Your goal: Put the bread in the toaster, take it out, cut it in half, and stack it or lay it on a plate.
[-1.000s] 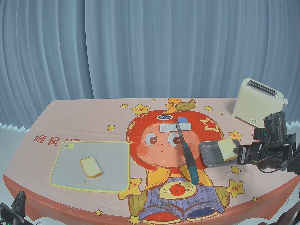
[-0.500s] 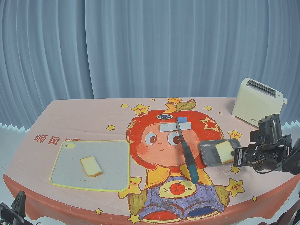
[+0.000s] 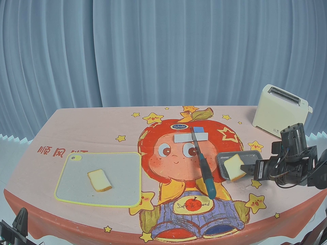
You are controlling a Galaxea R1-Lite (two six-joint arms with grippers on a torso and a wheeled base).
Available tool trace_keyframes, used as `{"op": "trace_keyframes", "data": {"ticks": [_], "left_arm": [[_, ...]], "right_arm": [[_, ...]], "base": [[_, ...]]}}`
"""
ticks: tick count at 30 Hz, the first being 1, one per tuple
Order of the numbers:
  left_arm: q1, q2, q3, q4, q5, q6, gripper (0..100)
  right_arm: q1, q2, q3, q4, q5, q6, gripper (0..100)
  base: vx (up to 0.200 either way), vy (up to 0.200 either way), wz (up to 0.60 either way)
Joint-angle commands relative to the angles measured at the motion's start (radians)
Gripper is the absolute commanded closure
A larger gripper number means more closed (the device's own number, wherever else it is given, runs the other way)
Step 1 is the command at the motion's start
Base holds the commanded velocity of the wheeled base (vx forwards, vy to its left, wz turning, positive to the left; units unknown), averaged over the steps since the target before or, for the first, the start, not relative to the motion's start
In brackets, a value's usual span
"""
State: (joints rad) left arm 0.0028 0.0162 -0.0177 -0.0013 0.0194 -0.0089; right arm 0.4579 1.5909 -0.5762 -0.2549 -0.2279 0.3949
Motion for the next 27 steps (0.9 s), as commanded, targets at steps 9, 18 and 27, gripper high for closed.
{"op": "trace_keyframes", "data": {"ticks": [9,18,27], "left_arm": [[0.000,-0.013,0.018,0.000,0.001,0.000,100],[0.000,-0.013,0.018,0.000,0.001,0.000,100],[0.000,-0.012,0.018,0.000,0.001,0.000,100]], "right_arm": [[0.001,-0.002,-0.001,0.000,-0.002,-0.001,0],[0.002,-0.003,-0.001,0.000,-0.002,-0.001,0],[0.064,-0.011,0.036,0.002,-0.019,-0.011,0]], "base": [[0.000,0.000,0.00],[0.000,0.000,0.00],[0.000,0.000,0.00]]}}
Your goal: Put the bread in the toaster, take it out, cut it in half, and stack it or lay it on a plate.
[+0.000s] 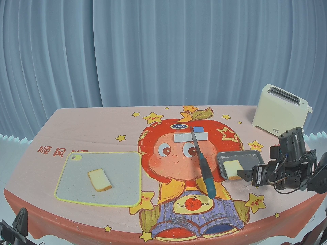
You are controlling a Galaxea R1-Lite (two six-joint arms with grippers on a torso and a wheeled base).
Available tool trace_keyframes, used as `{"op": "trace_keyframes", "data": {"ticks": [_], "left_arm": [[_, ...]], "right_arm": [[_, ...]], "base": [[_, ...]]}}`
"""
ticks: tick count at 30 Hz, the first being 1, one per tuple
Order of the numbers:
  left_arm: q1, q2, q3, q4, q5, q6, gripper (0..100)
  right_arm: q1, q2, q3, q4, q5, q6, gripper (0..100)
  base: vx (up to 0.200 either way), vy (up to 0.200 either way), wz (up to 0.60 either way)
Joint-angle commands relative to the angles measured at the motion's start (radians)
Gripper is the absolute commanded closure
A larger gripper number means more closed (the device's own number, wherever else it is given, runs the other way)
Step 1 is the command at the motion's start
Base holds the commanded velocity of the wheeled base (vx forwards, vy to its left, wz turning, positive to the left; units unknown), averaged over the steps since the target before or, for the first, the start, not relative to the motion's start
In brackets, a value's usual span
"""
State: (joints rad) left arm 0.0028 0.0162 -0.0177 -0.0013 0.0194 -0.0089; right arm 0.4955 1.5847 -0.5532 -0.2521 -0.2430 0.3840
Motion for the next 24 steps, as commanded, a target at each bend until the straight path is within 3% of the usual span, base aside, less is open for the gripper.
{"op": "trace_keyframes", "data": {"ticks": [1,8,19,24], "left_arm": [[0.000,-0.013,0.018,0.000,0.001,0.000,100],[0.000,-0.012,0.018,0.000,0.001,0.000,100],[0.000,-0.012,0.018,0.000,0.001,0.000,100],[0.000,-0.012,0.018,0.000,0.001,0.000,100]], "right_arm": [[0.037,-0.006,0.015,-0.001,-0.010,-0.001,0],[0.063,-0.003,0.024,-0.001,-0.062,-0.004,0],[0.061,0.003,0.018,-0.004,-0.064,-0.002,0],[0.060,0.005,0.026,-0.061,-0.065,-0.002,0]], "base": [[0.000,0.000,0.00],[0.000,0.000,0.00],[0.000,0.000,0.00],[0.000,0.000,0.00]]}}
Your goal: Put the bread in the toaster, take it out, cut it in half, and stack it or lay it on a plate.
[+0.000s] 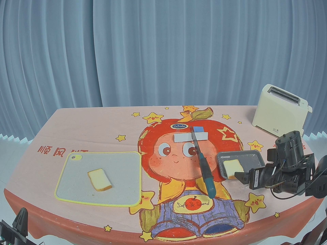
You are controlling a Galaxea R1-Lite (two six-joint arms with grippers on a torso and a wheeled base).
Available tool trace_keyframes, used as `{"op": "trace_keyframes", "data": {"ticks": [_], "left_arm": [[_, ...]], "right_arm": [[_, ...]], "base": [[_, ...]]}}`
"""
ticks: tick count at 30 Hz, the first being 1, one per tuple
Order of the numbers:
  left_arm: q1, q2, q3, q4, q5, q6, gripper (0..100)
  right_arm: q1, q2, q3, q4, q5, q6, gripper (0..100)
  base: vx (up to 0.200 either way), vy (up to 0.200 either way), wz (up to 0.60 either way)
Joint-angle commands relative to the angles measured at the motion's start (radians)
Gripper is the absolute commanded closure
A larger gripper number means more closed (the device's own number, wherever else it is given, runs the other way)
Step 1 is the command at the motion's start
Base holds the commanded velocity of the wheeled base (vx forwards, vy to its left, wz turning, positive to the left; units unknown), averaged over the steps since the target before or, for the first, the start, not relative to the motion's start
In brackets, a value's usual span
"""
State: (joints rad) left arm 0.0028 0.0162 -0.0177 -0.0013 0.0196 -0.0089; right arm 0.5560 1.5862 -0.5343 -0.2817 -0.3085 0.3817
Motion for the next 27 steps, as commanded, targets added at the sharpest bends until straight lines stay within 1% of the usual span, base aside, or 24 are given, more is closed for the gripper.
{"op": "trace_keyframes", "data": {"ticks": [1,9,12,14,16,27], "left_arm": [[-0.001,-0.013,0.018,0.000,0.000,0.000,100],[0.000,-0.013,0.018,0.000,0.000,0.000,100],[0.000,-0.013,0.018,0.000,0.000,0.000,100],[0.000,-0.012,0.018,0.000,0.000,0.000,100],[0.000,-0.012,0.018,0.000,0.000,0.000,100],[0.000,-0.012,0.018,0.000,0.000,0.000,100]], "right_arm": [[-0.001,0.005,0.010,-0.040,0.000,0.000,0],[0.001,-0.011,0.020,-0.047,-0.007,-0.004,0],[0.004,-0.054,0.025,-0.036,-0.007,-0.026,0],[0.012,-0.083,0.048,-0.044,-0.007,-0.064,0],[0.013,-0.081,0.062,-0.050,-0.007,-0.086,0],[0.001,-0.012,0.062,-0.051,-0.012,-0.087,0]], "base": [[0.000,0.000,0.00],[0.000,0.000,0.00],[0.000,0.000,0.00],[0.000,0.000,0.00],[0.000,0.000,0.00],[0.000,0.000,0.00]]}}
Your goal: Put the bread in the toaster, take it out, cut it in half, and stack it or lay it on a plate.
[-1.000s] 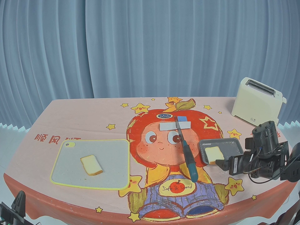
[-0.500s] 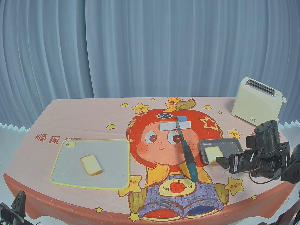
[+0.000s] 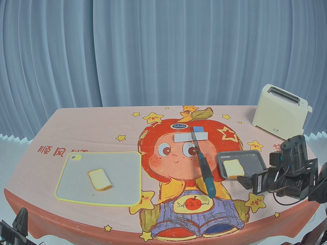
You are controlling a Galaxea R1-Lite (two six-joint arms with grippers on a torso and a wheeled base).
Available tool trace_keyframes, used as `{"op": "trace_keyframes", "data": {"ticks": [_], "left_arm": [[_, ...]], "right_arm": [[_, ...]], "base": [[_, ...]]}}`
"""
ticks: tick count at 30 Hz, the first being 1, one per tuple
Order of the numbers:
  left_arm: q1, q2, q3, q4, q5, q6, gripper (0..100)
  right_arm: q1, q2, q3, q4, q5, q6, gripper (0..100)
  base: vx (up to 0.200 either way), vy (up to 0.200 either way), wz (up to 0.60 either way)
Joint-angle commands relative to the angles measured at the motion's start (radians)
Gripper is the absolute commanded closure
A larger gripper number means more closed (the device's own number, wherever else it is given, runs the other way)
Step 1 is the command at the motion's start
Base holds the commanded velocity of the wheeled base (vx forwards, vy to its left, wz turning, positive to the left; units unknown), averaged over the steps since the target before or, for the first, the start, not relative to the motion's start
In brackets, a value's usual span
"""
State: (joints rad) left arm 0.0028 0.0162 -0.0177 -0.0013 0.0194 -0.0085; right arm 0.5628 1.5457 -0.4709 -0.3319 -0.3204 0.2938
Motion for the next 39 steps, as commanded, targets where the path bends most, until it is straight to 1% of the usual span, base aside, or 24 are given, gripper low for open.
{"op": "trace_keyframes", "data": {"ticks": [1,15,17,19,23,26,39], "left_arm": [[0.000,-0.012,0.018,0.000,0.001,-0.001,100],[0.000,-0.013,0.018,0.000,0.001,-0.001,100],[0.000,-0.013,0.018,0.000,0.001,-0.001,100],[0.000,-0.012,0.018,0.000,0.001,-0.001,100],[0.000,-0.012,0.018,0.000,0.001,-0.001,100],[0.000,-0.012,0.018,0.000,0.001,-0.001,100],[0.000,-0.013,0.018,0.000,0.001,-0.001,100]], "right_arm": [[-0.006,0.031,-0.003,-0.002,0.000,0.001,0],[-0.007,0.039,-0.012,-0.002,-0.003,0.004,0],[-0.007,0.039,-0.012,-0.004,-0.009,0.005,0],[-0.007,0.042,-0.012,-0.012,-0.012,0.005,0],[-0.007,0.068,-0.002,-0.075,-0.028,0.005,0],[-0.007,0.082,0.001,-0.096,-0.039,0.005,0],[-0.001,0.034,0.003,-0.096,-0.039,-0.001,0]], "base": [[0.000,0.000,0.00],[0.000,0.000,0.00],[0.000,0.000,0.00],[0.000,0.000,0.00],[0.000,0.000,0.00],[0.000,0.000,0.00],[0.000,0.000,0.00]]}}
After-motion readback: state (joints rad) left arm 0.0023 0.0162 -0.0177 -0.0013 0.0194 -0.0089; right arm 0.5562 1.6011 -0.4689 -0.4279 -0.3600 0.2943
